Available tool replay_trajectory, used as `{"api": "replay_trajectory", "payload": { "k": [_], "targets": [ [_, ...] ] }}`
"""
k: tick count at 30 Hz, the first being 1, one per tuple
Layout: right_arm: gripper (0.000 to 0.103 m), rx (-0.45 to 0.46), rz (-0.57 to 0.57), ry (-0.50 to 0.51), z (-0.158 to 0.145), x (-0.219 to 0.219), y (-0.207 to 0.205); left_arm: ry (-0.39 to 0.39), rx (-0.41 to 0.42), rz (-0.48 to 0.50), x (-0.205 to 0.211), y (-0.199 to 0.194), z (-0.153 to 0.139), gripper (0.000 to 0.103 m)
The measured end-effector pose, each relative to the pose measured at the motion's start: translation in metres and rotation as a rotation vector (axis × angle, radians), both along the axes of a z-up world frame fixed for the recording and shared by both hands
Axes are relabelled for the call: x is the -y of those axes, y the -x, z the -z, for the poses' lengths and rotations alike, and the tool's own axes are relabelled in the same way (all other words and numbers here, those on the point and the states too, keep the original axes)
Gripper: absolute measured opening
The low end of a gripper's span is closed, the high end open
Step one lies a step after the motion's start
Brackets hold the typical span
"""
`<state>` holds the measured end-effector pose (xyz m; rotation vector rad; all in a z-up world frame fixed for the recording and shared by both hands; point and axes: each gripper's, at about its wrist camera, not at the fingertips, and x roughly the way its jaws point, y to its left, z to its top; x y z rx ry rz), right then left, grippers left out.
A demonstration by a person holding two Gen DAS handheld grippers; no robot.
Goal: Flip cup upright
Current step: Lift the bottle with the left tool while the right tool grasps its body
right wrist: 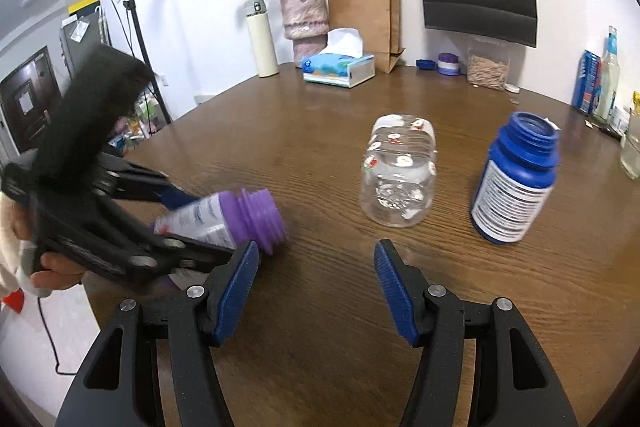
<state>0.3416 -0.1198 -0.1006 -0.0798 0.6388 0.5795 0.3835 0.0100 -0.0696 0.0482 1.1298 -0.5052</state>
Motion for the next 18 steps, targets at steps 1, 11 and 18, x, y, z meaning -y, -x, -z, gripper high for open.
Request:
{"api": "replay_trajectory", "payload": {
  "k": [1, 11, 18],
  "targets": [
    [0.066, 0.002, 0.000, -0.002, -0.001, 0.004, 0.003, -0.018, 0.014, 0.005, 0.004, 0.001, 0.000, 0.060],
    [0.066, 0.060, -0.014, -0.095, -0.042, 0.027, -0.007, 0.012, 0.511, -0.168, 0.016, 0.022, -0.069, 0.060],
    [0.085, 0.135, -0.187, -0.299, -0.136, 0.026, -0.034, 0.021, 1.002, -0.324, 0.035, 0.036, -0.124, 0.060]
  ]
}}
